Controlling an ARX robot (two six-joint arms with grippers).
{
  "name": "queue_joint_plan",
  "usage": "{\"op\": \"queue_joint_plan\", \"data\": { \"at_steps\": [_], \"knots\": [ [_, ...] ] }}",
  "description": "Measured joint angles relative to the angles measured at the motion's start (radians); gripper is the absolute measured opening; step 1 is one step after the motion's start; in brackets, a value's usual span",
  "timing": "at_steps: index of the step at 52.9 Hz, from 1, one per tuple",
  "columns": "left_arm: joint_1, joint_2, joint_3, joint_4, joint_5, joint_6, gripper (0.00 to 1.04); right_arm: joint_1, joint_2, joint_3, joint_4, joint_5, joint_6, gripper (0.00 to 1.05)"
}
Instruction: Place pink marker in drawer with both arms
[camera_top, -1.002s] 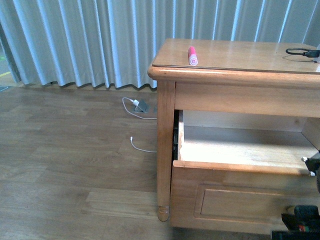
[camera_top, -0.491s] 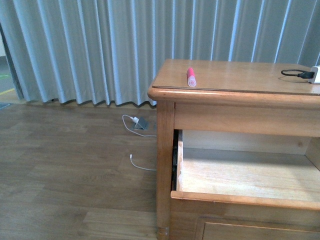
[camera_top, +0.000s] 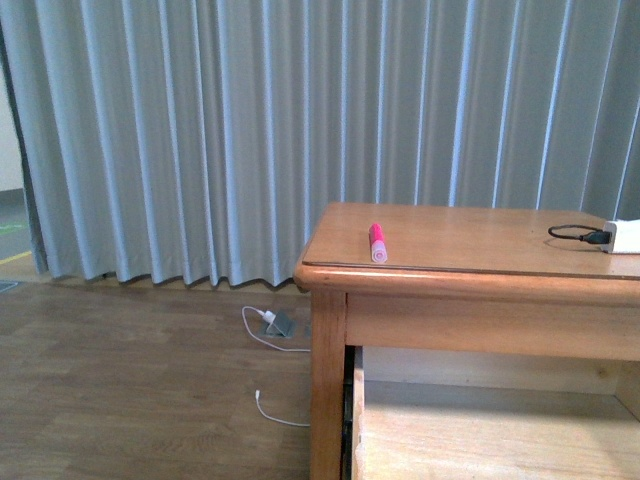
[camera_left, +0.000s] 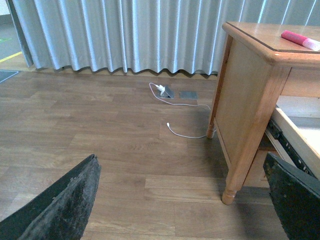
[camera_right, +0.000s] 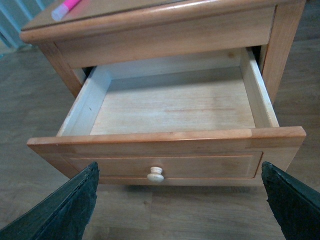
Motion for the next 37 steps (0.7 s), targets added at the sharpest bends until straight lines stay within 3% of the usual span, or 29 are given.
{"op": "queue_joint_plan", "data": {
  "at_steps": [37],
  "knots": [
    [0.000, 0.000, 0.000, 0.000, 0.000, 0.000, 0.99, -0.033, -0.021, 0.000, -0.002, -0.005, 0.000, 0.96]
  ]
}}
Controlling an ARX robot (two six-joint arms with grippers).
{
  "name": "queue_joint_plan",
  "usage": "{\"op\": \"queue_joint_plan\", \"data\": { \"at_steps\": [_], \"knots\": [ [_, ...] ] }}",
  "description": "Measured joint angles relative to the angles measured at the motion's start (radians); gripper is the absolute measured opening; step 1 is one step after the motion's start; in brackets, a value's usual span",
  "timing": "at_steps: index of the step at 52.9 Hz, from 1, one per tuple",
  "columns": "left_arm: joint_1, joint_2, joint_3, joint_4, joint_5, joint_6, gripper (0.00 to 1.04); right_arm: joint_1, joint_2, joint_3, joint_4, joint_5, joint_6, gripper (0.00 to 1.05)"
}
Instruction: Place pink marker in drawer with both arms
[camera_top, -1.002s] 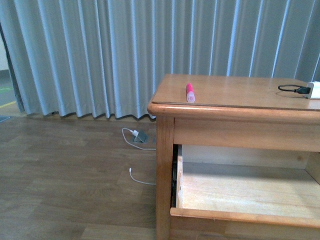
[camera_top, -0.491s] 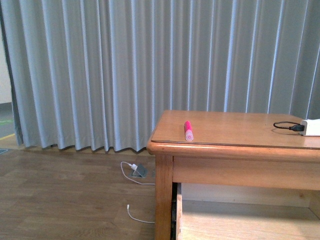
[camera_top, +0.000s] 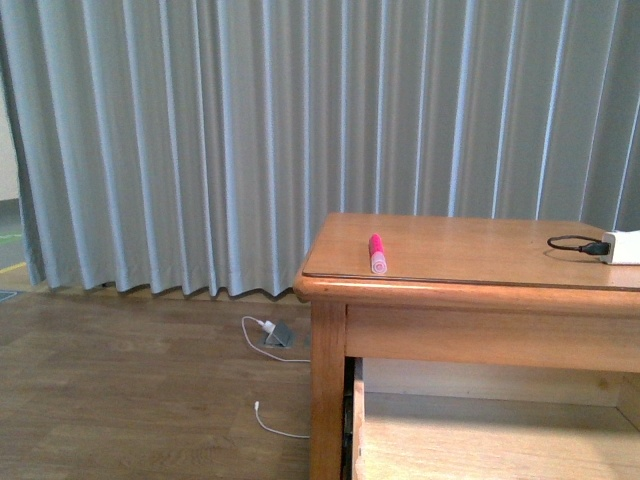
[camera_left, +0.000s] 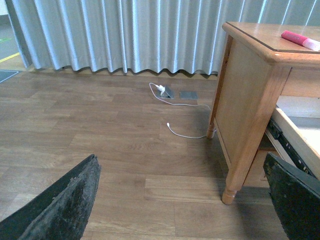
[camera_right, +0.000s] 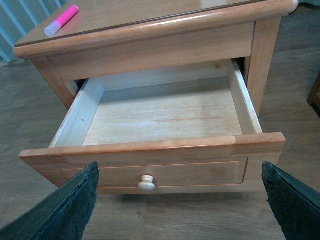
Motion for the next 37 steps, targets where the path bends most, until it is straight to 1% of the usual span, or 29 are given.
{"op": "queue_joint_plan", "data": {
  "at_steps": [15, 16, 19, 20, 21, 22, 23, 25, 30, 37],
  "knots": [
    [0.000, 0.000, 0.000, 0.000, 0.000, 0.000, 0.99, 0.000, 0.000, 0.000, 0.000, 0.000, 0.000, 0.96],
    [-0.006, 0.002, 0.000, 0.000, -0.021, -0.006, 0.99, 0.000, 0.000, 0.000, 0.000, 0.000, 0.000, 0.96],
    [-0.068, 0.025, 0.001, 0.005, -0.193, -0.083, 0.99, 0.000, 0.000, 0.000, 0.000, 0.000, 0.000, 0.96],
    [-0.080, 0.031, 0.001, 0.006, -0.220, -0.097, 0.99, 0.000, 0.000, 0.000, 0.000, 0.000, 0.000, 0.96],
    [-0.117, 0.051, 0.001, 0.011, -0.286, -0.125, 0.99, 0.000, 0.000, 0.000, 0.000, 0.000, 0.000, 0.96],
    [-0.153, 0.076, 0.002, 0.019, -0.328, -0.149, 0.99, 0.000, 0.000, 0.000, 0.000, 0.000, 0.000, 0.96],
    [-0.176, 0.095, 0.005, 0.026, -0.360, -0.167, 0.99, 0.000, 0.000, 0.000, 0.000, 0.000, 0.000, 0.96],
    [-0.214, 0.145, 0.016, 0.047, -0.384, -0.191, 0.99, 0.000, 0.000, 0.000, 0.000, 0.000, 0.000, 0.96],
    [-0.284, 0.309, 0.078, 0.159, -0.379, -0.204, 0.99, 0.000, 0.000, 0.000, 0.000, 0.000, 0.000, 0.96],
    [-0.328, 0.605, 0.246, 0.325, -0.266, -0.150, 0.99, 0.000, 0.000, 0.000, 0.000, 0.000, 0.000, 0.96]
  ]
}}
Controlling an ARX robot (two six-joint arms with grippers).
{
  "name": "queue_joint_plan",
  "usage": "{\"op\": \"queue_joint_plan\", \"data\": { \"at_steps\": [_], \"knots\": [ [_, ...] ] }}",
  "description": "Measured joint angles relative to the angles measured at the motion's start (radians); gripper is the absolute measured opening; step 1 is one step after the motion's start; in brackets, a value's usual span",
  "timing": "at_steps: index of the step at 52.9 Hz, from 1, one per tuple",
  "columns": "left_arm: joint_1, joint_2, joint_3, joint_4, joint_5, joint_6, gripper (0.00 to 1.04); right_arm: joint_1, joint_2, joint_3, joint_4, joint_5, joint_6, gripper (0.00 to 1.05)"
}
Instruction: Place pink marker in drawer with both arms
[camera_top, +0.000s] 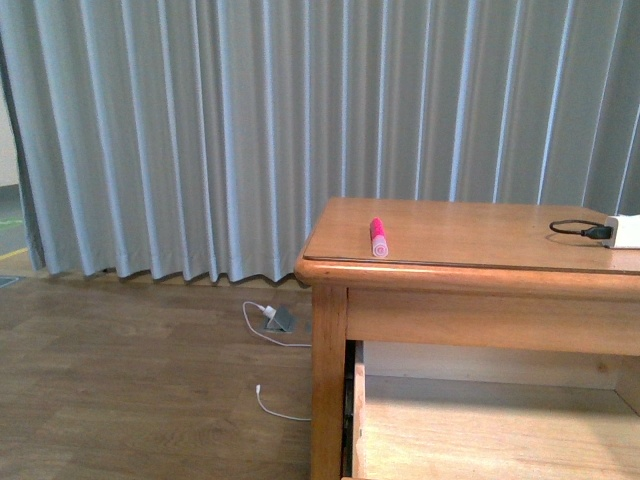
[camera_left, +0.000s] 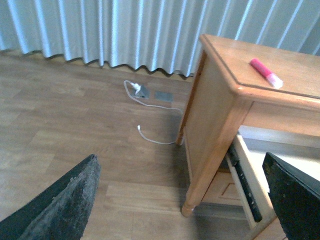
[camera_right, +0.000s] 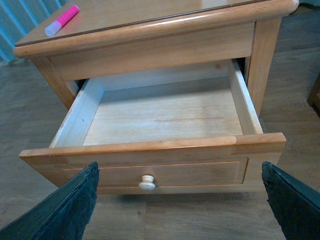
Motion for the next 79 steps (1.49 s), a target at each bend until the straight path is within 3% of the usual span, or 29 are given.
{"op": "queue_joint_plan", "data": {
  "at_steps": [11, 24, 58, 79],
  "knots": [
    [-0.034, 0.451, 0.295, 0.117, 0.119, 0.122, 0.99, 0.000, 0.000, 0.000, 0.000, 0.000, 0.000, 0.96],
    [-0.066, 0.845, 0.658, 0.084, 0.180, 0.184, 0.99, 0.000, 0.000, 0.000, 0.000, 0.000, 0.000, 0.96],
    [-0.138, 1.474, 1.391, -0.156, 0.196, 0.150, 0.99, 0.000, 0.000, 0.000, 0.000, 0.000, 0.000, 0.96],
    [-0.172, 1.664, 1.678, -0.315, 0.169, 0.135, 0.99, 0.000, 0.000, 0.000, 0.000, 0.000, 0.000, 0.96]
  ]
}}
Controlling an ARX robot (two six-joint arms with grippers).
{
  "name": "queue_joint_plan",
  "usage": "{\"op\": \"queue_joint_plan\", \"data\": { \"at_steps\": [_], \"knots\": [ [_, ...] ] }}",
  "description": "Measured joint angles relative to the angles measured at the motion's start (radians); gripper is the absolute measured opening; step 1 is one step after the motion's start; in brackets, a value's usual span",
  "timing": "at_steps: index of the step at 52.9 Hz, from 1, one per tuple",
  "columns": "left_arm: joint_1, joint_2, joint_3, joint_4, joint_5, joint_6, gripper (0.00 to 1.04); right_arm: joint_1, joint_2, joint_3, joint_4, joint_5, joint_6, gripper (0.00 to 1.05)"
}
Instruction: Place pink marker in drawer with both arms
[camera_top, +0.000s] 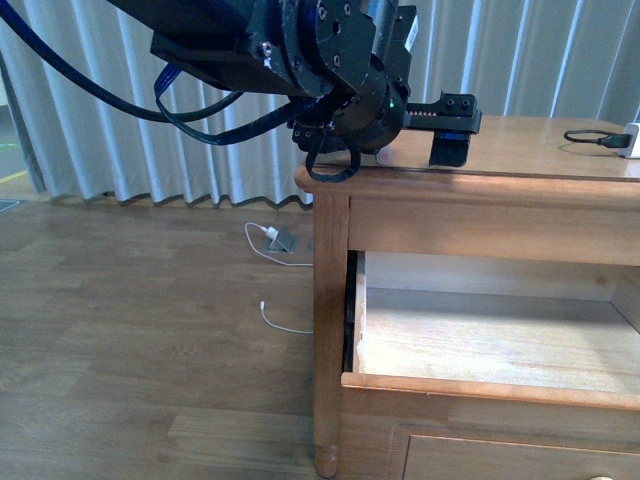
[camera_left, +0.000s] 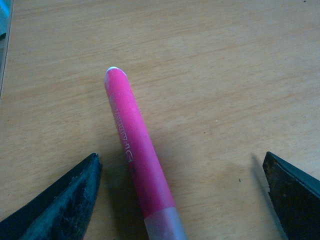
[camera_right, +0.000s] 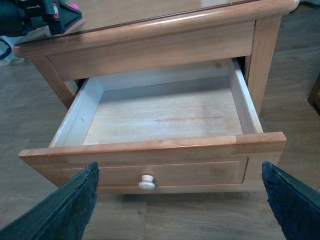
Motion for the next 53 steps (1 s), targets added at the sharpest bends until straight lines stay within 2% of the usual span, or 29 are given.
{"op": "queue_joint_plan", "data": {
  "at_steps": [16, 42, 45, 53],
  "knots": [
    [-0.004, 0.022, 0.090, -0.149, -0.027, 0.003, 0.97, 0.000, 0.000, 0.000, 0.000, 0.000, 0.000, 0.96],
    [0.013, 0.015, 0.092, -0.178, -0.040, 0.010, 0.22, 0.000, 0.000, 0.000, 0.000, 0.000, 0.000, 0.96],
    [0.015, 0.008, 0.082, -0.174, -0.036, 0.009, 0.16, 0.000, 0.000, 0.000, 0.000, 0.000, 0.000, 0.96],
    [0.014, -0.042, -0.003, -0.126, 0.001, 0.011, 0.15, 0.000, 0.000, 0.000, 0.000, 0.000, 0.000, 0.96]
  ]
}}
